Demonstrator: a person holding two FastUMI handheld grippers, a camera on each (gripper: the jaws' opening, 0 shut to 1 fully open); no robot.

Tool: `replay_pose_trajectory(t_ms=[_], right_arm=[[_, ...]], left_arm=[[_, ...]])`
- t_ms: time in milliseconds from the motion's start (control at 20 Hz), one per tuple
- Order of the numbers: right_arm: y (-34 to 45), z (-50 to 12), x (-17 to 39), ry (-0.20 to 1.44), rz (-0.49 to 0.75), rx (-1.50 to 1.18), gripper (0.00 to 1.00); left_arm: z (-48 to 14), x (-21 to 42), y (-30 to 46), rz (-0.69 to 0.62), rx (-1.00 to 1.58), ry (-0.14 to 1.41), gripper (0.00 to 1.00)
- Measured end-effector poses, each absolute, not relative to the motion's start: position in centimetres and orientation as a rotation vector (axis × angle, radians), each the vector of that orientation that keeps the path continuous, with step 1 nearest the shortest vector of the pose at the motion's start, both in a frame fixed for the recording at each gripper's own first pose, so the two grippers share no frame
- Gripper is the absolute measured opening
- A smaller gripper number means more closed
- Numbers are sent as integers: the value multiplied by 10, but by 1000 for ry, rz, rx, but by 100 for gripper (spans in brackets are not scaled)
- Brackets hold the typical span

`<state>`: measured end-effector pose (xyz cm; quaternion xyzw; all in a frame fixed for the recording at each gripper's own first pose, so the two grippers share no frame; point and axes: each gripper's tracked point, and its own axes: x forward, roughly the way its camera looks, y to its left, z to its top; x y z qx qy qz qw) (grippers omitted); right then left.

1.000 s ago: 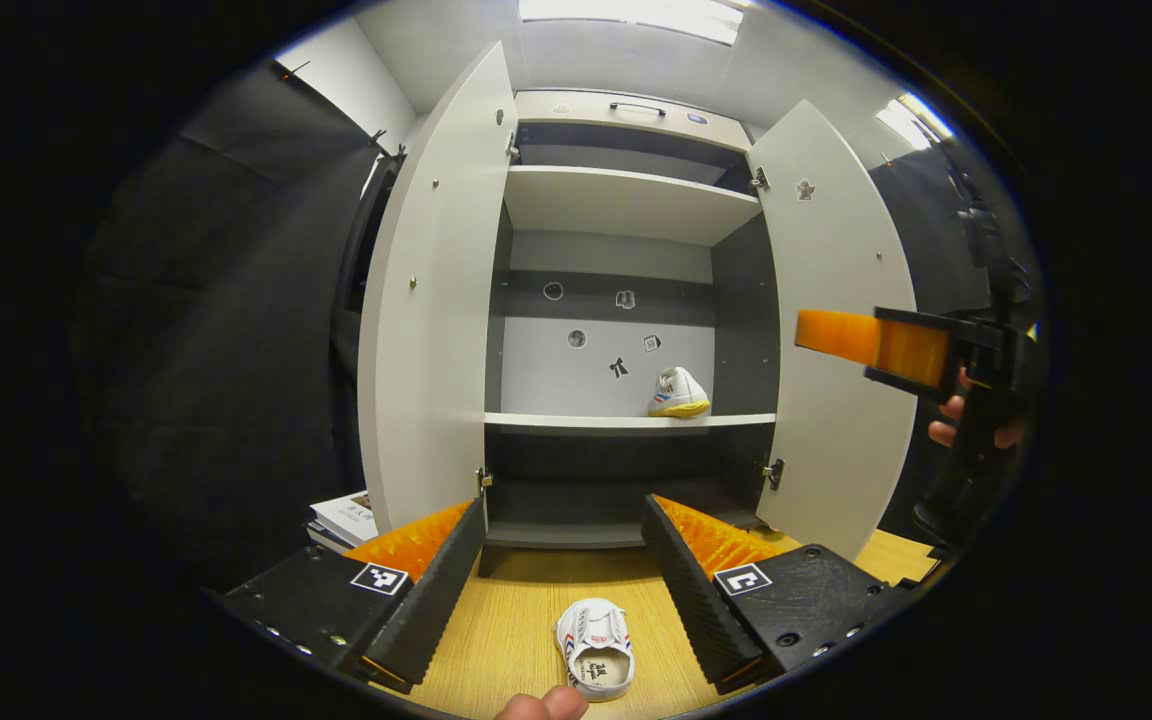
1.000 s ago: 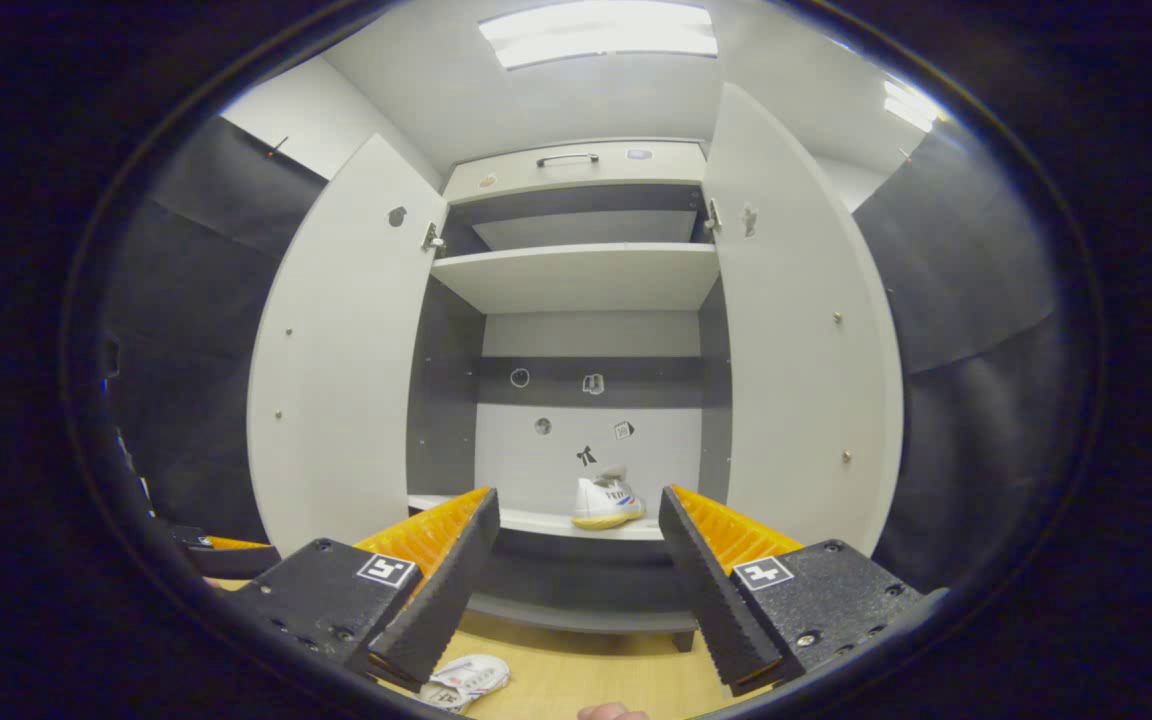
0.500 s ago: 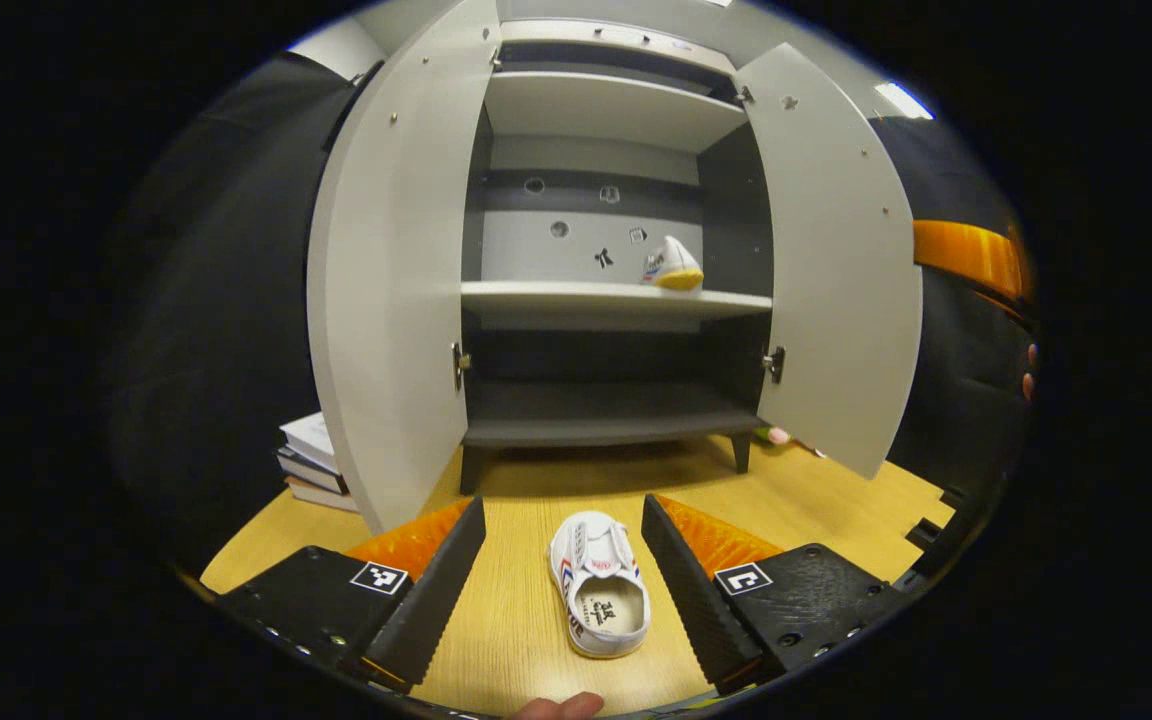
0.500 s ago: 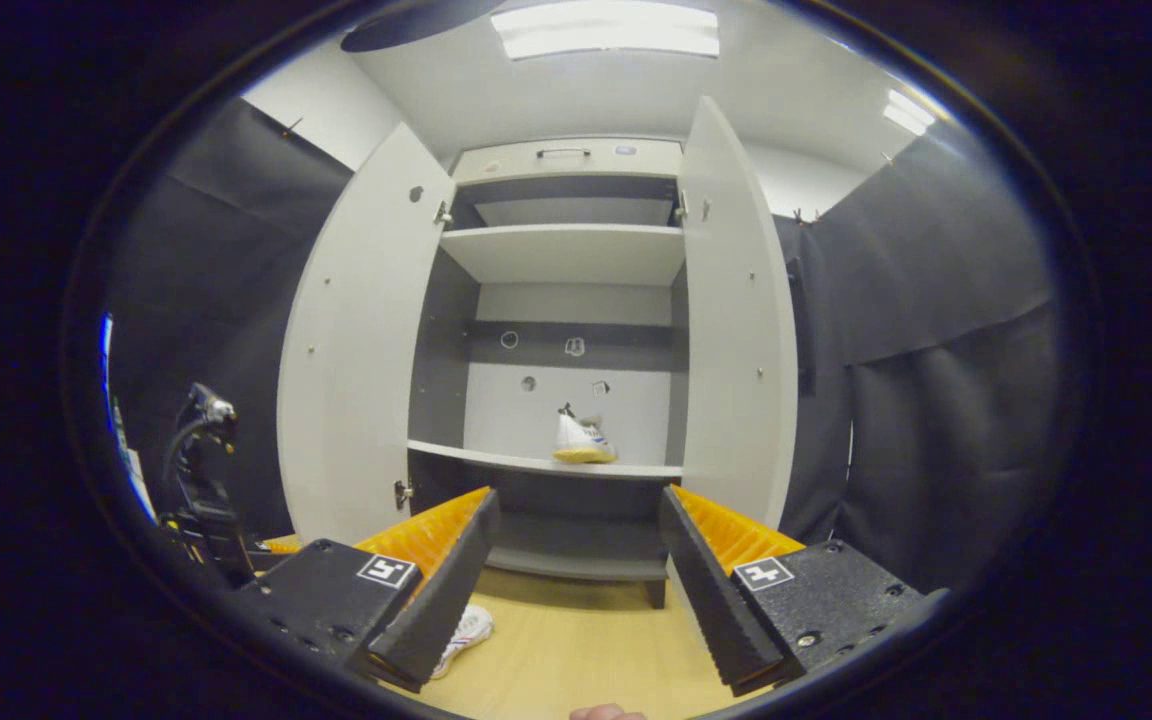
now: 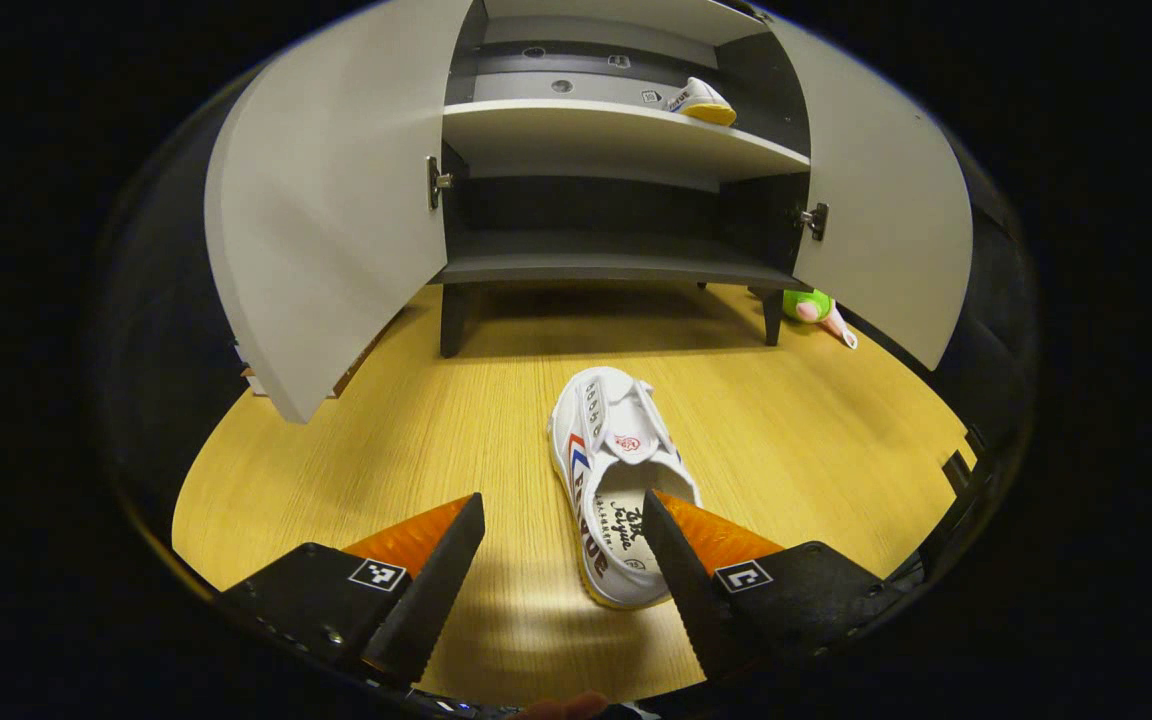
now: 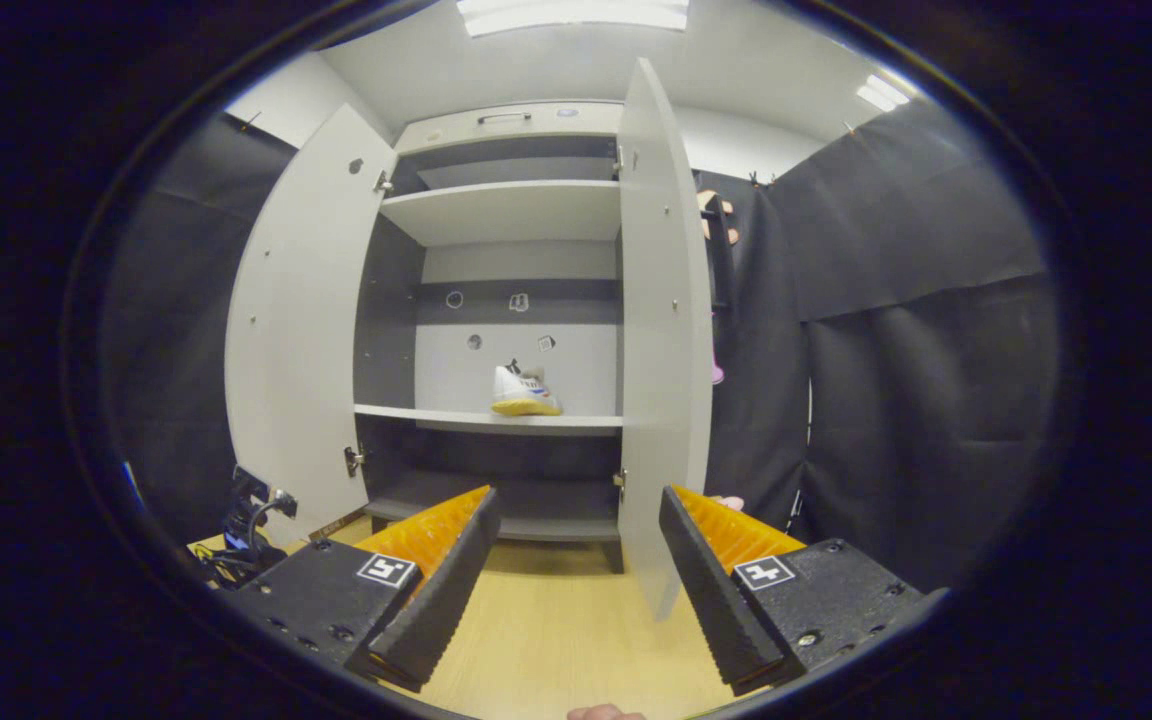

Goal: Grab one shoe with the right hand and put it into the shoe cabinet, grab the other shoe with the left hand and put it into the shoe cabinet; then close the right door with the right hand and the left door with the left hand.

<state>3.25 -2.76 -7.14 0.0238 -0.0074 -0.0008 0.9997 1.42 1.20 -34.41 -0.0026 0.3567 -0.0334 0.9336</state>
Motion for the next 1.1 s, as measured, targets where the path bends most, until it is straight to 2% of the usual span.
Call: replay_pose_trajectory(t_ms=[550, 850, 950, 1000, 1050, 1100], right_arm=[[-44, -82, 43, 21, -36, 36, 100], [-44, -92, 51, 53, -37, 25, 100], [-42, -95, 54, 60, -35, 28, 100], [-41, -95, 56, 63, -33, 27, 100], [-40, -97, 56, 66, -30, 26, 100], [-38, -98, 56, 68, -27, 23, 100]], left_arm=[[-390, 67, 8, -76, -38, 778, 96], [-393, 77, -7, -136, -58, 747, 72], [-394, 79, -6, -120, -53, 733, 54], [-394, 82, 2, -81, -48, 725, 51], [-394, 83, 6, -55, -71, 722, 54], [-395, 84, 12, -17, -76, 710, 26]])
